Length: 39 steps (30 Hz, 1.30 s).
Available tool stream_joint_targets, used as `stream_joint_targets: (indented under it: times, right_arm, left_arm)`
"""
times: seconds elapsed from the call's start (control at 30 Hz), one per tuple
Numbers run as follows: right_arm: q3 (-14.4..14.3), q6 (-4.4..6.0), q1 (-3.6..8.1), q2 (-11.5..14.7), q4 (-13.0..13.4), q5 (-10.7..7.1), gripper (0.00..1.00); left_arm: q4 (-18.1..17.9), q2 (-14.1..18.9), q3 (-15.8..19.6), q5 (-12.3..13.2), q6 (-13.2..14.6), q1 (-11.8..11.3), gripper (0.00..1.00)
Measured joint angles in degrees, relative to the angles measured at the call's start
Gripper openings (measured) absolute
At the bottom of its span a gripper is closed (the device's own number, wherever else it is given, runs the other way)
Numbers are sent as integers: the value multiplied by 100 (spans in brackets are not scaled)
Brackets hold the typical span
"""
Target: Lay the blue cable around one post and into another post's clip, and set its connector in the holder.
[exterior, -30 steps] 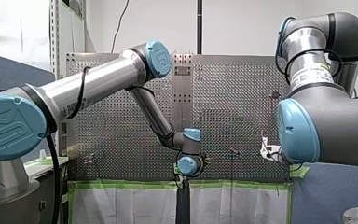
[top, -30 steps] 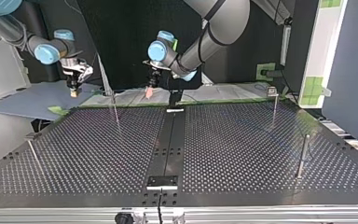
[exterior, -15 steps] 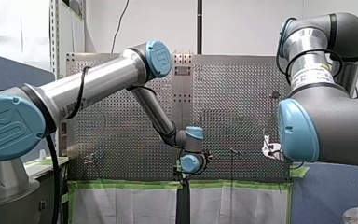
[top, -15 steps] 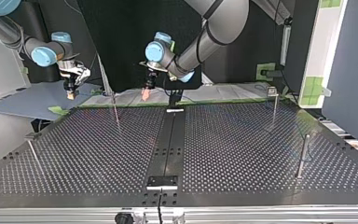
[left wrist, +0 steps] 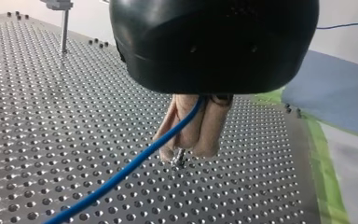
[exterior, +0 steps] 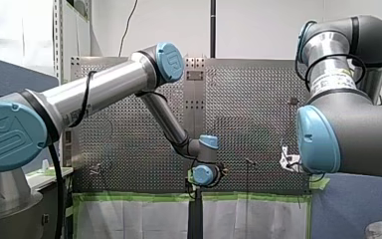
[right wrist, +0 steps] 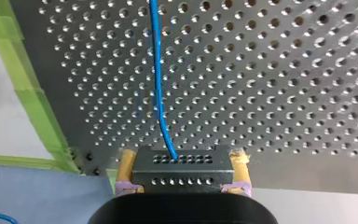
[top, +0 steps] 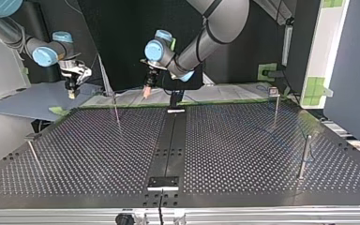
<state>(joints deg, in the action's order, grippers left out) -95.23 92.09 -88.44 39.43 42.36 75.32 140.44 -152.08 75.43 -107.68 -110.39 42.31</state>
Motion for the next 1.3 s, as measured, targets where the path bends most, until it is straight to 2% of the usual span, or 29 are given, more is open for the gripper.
stream_joint_targets:
  times: [0.23,0.53,0.77,1.03,1.3]
  right_arm:
    - [1,0,10,-75,32,4,0]
    - [31,42,24,-95,111,-2,0]
    - [107,100,24,-102,120,-7,0]
    - [120,132,26,-109,192,-32,0]
    - [155,205,28,-121,355,-84,0]
  left_arm:
    - [-55,0,1,-4,-15,-33,0]
    - [-259,0,-16,-8,-112,-114,0]
    - [-288,-5,-75,1,-100,-201,0]
    - [-373,-6,-89,109,-64,-285,0]
    - [-347,-154,-301,180,-92,-298,0]
